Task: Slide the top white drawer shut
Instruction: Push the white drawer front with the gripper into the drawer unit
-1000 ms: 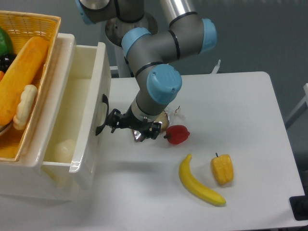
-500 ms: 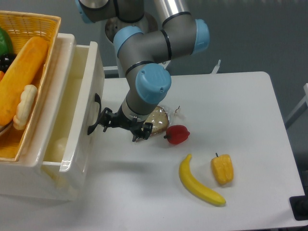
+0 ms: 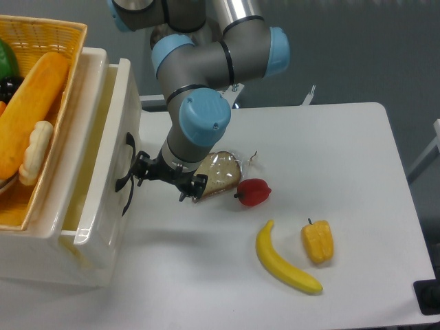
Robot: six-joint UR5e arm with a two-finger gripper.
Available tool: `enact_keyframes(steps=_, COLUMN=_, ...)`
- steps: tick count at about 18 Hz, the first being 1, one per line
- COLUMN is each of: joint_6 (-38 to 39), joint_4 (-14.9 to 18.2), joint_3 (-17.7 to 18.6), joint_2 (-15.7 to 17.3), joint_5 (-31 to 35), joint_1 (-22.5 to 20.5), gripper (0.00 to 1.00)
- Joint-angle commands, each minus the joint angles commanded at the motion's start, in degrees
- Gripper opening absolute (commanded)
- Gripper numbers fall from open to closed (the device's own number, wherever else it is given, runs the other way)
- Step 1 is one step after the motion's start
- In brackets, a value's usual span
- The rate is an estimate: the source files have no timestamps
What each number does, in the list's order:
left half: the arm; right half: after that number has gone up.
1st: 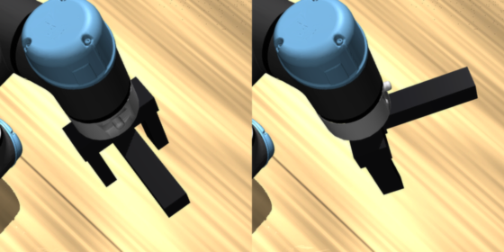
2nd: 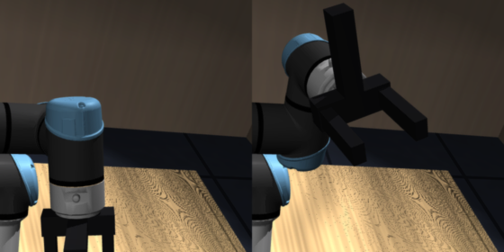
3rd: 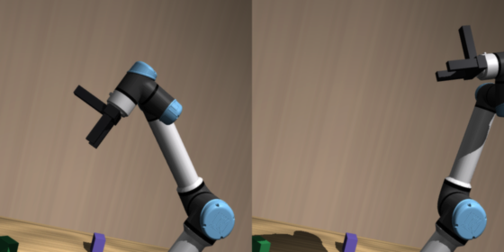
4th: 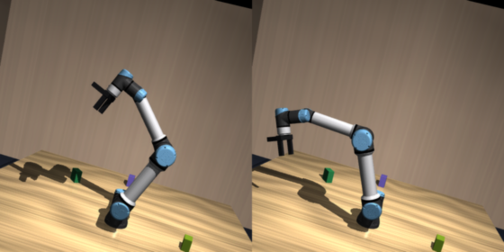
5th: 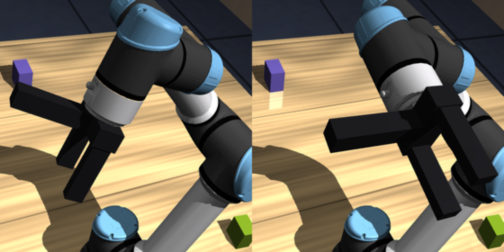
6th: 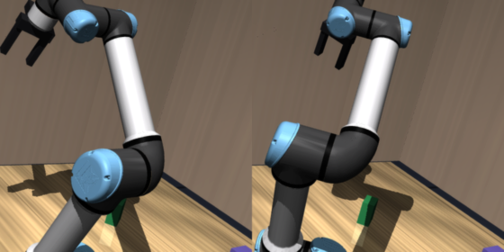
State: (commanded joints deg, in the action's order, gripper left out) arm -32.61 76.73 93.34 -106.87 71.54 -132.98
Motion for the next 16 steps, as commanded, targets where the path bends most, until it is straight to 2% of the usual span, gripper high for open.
enact_keyframes(steps=16, joint_6=0.79, joint_4=-0.18, joint_3=0.09, joint_2=-0.18, joint_5=0.00, joint_1=1.93, gripper=1.00)
